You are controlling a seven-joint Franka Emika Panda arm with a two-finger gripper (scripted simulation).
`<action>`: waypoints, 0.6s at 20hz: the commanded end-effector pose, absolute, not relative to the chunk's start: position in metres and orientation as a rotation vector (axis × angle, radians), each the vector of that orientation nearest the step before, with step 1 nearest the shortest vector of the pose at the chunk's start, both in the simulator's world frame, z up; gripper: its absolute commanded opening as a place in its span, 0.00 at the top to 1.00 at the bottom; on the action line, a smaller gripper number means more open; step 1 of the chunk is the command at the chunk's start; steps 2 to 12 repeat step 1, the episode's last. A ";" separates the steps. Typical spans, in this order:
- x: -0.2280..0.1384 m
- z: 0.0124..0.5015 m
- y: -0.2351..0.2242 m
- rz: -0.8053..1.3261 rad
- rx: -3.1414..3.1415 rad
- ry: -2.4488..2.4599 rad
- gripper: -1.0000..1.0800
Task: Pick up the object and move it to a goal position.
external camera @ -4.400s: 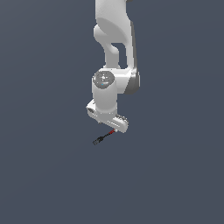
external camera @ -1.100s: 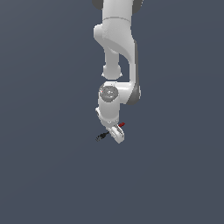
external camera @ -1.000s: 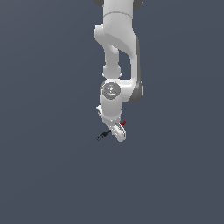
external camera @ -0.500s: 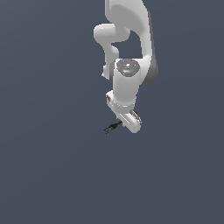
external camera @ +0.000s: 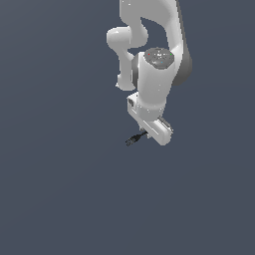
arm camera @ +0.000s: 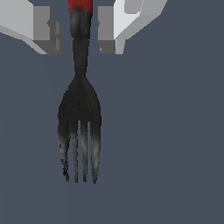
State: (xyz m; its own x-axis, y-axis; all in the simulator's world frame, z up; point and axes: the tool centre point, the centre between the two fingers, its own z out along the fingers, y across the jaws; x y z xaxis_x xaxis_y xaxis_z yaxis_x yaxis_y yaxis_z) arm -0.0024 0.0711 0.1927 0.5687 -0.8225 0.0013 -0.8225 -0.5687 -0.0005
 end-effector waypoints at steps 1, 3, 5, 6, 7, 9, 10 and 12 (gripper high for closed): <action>-0.002 0.195 0.072 0.001 2.781 -1.460 1.00; -0.002 0.195 0.072 0.001 2.781 -1.460 1.00; -0.002 0.195 0.072 0.001 2.781 -1.460 1.00; -0.002 0.195 0.072 0.001 2.781 -1.460 1.00; -0.002 0.195 0.072 0.001 2.781 -1.460 1.00; -0.002 0.195 0.072 0.001 2.781 -1.460 1.00; -0.002 0.195 0.072 0.001 2.781 -1.460 1.00; -0.002 0.195 0.072 0.001 2.781 -1.460 1.00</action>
